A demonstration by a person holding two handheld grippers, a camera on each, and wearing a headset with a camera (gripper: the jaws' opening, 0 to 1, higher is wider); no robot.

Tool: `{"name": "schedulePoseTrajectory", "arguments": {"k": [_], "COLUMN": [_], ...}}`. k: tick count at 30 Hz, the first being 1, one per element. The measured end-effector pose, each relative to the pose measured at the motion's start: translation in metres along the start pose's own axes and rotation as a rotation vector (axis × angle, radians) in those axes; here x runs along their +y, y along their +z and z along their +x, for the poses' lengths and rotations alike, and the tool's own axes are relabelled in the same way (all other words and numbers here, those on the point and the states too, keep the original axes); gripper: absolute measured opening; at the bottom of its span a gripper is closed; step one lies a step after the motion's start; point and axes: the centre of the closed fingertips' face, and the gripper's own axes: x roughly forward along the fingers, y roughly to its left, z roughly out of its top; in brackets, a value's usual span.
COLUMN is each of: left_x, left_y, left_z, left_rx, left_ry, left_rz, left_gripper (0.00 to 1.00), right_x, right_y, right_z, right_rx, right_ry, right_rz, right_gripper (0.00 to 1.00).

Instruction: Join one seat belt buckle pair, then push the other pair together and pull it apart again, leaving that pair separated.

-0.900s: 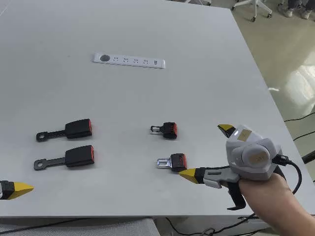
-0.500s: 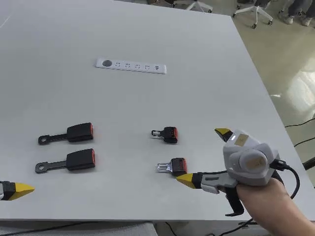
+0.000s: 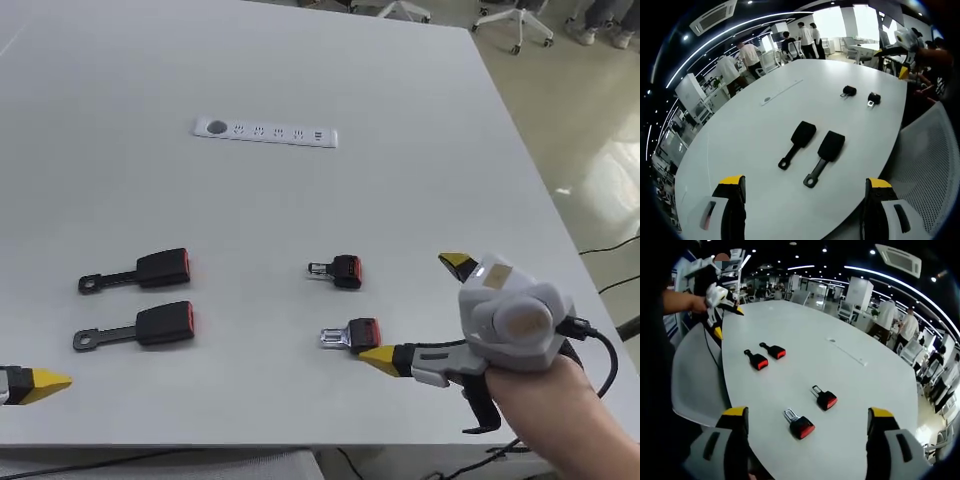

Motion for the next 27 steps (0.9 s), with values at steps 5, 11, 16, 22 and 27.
{"name": "schedulePoseTrajectory", "arguments": {"k": [5,11,16,22,27], "left_x": [-0.0019,-0.0042,-0.0044,-0.0066,-0.0031], "left_y": [0.0001,0.0006,-0.002,-0.0014,0.0043], "left_z": [-0.0007,-0.002,-0.0015,0.0003,-0.0032], "left_rx": [-0.002,-0.013,-0.003,0.005,-0.007], "left_ry": [-0.003,-0.005,-0.005,-0.005,0.006], "left_rz": [0.004,0.002,-0.016,-0.017,0.052], "left_gripper": [1.0,1.0,1.0,1.0,0.93], "right_x": [0.0021,0.0021,0.0041,0.0047,0.0062], "right_y": [0.001,-0.0013,-0.0023,-0.0022,0.0019], "right_z": [0.001,0.0011,0.0009,0.0012,0.0009], "right_rx": [0.0,0.003,0.008,0.004,-0.021], "right_ry": [-0.004,-0.01,-0.004,-0.004,0.003], "right_rz": [-0.014,-0.01,-0.013,-0.027,-0.003], "right_gripper": [1.0,1.0,1.0,0.99,0.99]}}
